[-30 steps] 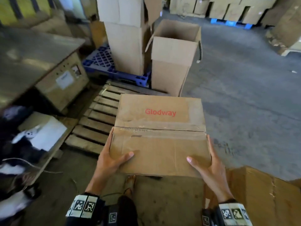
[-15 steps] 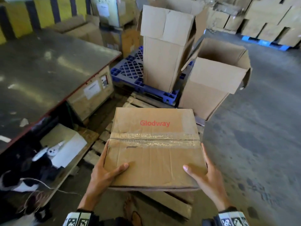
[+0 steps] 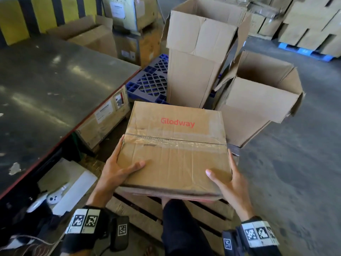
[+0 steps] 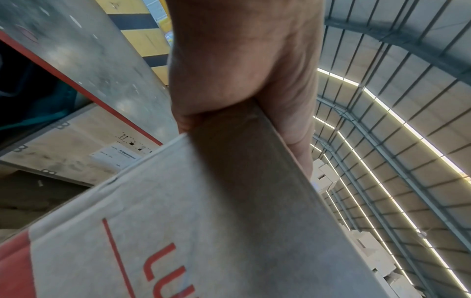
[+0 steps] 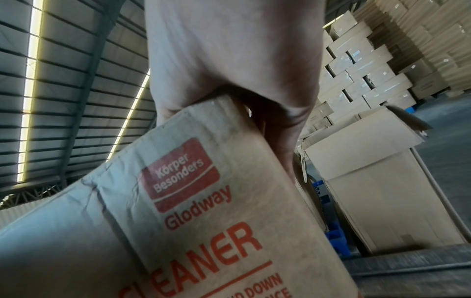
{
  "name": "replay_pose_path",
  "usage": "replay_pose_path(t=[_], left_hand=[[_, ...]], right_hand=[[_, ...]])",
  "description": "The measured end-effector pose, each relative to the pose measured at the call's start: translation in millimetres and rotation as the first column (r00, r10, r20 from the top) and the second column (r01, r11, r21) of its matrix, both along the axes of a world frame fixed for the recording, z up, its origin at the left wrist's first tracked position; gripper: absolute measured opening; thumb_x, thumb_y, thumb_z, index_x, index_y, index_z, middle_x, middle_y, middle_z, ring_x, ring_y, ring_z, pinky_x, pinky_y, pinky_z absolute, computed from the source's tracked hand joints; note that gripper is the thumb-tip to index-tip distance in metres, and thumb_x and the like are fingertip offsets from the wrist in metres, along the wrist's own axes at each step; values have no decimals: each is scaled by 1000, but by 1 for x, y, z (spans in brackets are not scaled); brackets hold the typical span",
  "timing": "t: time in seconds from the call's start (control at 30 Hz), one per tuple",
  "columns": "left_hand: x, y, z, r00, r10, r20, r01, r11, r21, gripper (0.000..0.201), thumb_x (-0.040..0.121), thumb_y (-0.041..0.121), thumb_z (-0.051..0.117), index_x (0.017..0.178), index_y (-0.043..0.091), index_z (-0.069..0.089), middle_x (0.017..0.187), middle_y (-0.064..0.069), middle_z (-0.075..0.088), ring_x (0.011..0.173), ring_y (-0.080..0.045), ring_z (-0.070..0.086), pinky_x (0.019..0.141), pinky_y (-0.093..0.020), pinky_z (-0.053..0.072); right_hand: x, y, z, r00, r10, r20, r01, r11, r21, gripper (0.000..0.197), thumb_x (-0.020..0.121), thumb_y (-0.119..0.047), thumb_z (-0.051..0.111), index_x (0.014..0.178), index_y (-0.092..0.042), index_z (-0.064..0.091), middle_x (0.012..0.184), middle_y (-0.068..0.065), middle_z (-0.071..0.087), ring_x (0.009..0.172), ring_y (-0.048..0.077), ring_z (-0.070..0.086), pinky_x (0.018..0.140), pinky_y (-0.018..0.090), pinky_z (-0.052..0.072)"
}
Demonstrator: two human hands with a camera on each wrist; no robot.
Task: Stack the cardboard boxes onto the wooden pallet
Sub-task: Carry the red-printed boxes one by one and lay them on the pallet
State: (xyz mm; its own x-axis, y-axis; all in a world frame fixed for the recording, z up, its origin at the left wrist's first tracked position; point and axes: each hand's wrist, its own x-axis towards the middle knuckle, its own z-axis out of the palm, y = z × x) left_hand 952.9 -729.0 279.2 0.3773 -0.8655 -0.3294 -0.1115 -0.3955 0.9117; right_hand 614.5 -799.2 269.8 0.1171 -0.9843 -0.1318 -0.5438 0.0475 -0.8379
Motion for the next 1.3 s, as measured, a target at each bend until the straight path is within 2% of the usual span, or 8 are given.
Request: replay_pose_path(t=[0.33, 0.5, 0.6, 0.73, 0.93, 1.03, 1.2, 1.3], left_hand=[[85, -228, -78, 998, -49, -29, 53, 984, 172, 112, 68, 47, 88, 152, 53, 14, 129, 19, 50, 115, -8, 55, 104, -48, 47], [122, -351, -149, 992, -54, -113, 89, 940, 329, 89, 80, 24, 81, 137, 56, 20, 112, 20, 53, 100, -3, 59, 72, -18, 50], [141, -405, -211, 984, -79, -160, 139, 904, 405, 95, 75, 27, 84, 142, 55, 22, 115, 17, 58, 102, -5, 62, 71, -19, 51], [158, -457, -304, 977, -112, -181, 189, 847, 496, 87, 74, 27, 85, 131, 63, 30, 120, 12, 61, 106, -6, 61, 77, -23, 51], [183, -511, -441, 968, -196, -155, 250, 772, 584, 100, 75, 34, 84, 150, 52, 21, 126, 11, 55, 108, -7, 56, 86, -28, 47], [198, -531, -490, 964, -210, -161, 265, 759, 595, 108, 64, 45, 90, 148, 56, 23, 131, 13, 55, 116, -11, 56, 102, -38, 47], [213, -563, -536, 966, -229, -117, 257, 823, 506, 101, 77, 21, 83, 150, 50, 19, 122, 24, 51, 101, 12, 54, 77, -7, 45], [225, -580, -560, 953, -276, -123, 302, 856, 419, 108, 77, 13, 82, 152, 47, 13, 129, 26, 47, 103, 18, 56, 77, -3, 48]], right_hand=[[89, -216, -77, 998, -55, 16, 50, 970, 238, 106, 73, -61, 77, 157, -47, 13, 140, -13, 50, 118, 10, 54, 103, 33, 45], [129, -327, -148, 994, -103, -23, 104, 909, 405, 103, 70, -60, 75, 153, -52, 15, 126, -15, 49, 110, 12, 55, 100, 39, 46], [148, -375, -205, 989, -148, -17, 138, 869, 475, 88, 73, -51, 77, 140, -60, 22, 114, -22, 52, 95, 2, 53, 90, 36, 45], [161, -412, -296, 987, -156, -48, 158, 839, 520, 87, 78, -47, 79, 149, -48, 29, 122, -16, 59, 105, 9, 57, 75, 23, 42], [183, -436, -432, 979, -205, 1, 169, 810, 562, 84, 78, -44, 80, 144, -54, 30, 122, -32, 54, 108, -8, 55, 94, 38, 49], [194, -446, -479, 977, -212, -20, 186, 807, 560, 89, 78, -48, 80, 147, -53, 26, 129, -27, 53, 117, 2, 55, 98, 42, 47], [213, -462, -525, 964, -264, 24, 215, 831, 513, 98, 80, -41, 79, 154, -49, 15, 131, -34, 48, 108, -18, 53, 85, 19, 43], [227, -474, -550, 966, -254, -40, 245, 864, 439, 104, 84, -47, 77, 157, -46, 3, 144, -24, 41, 117, -6, 51, 86, 14, 41]])
